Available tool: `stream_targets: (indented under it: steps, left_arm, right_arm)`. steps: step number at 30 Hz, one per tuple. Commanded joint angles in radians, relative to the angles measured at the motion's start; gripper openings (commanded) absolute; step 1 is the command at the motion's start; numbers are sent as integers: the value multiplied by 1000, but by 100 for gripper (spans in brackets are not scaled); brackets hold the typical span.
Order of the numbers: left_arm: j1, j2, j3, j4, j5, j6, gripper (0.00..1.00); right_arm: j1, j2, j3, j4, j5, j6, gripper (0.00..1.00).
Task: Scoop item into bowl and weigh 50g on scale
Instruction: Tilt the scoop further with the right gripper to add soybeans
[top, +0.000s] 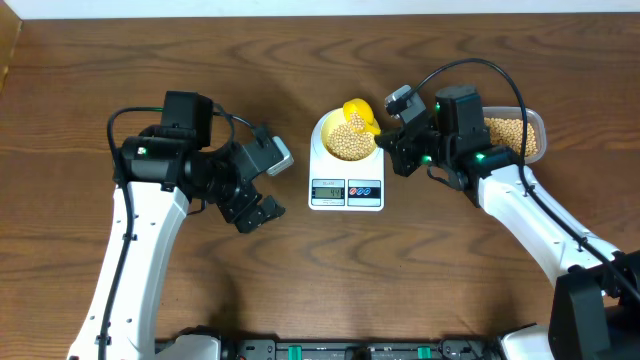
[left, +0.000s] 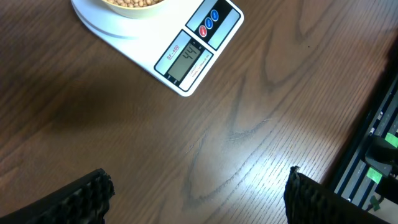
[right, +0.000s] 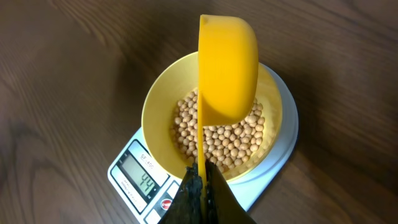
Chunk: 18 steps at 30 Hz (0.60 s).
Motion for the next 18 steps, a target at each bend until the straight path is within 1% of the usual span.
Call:
stream_targets:
  steps: [1, 9, 12, 15, 18]
  left_arm:
    - [-2, -1, -5, -3, -6, 9, 90]
    - [-2, -1, -5, -3, -6, 9, 90]
    - [-2, -1, -5, -3, -6, 9, 90]
    - [-2, -1, -5, -3, -6, 9, 91]
    - [-2, -1, -5, -3, -6, 9, 91]
  right_arm:
    - [-4, 0, 8, 4, -24, 20, 1]
    - [-17, 0, 8, 50, -23, 20, 1]
    - [-18, 0, 8, 52, -52, 19, 1]
    - [-11, 0, 8, 27, -29, -21, 1]
    - [-10, 0, 8, 27, 6, -26, 1]
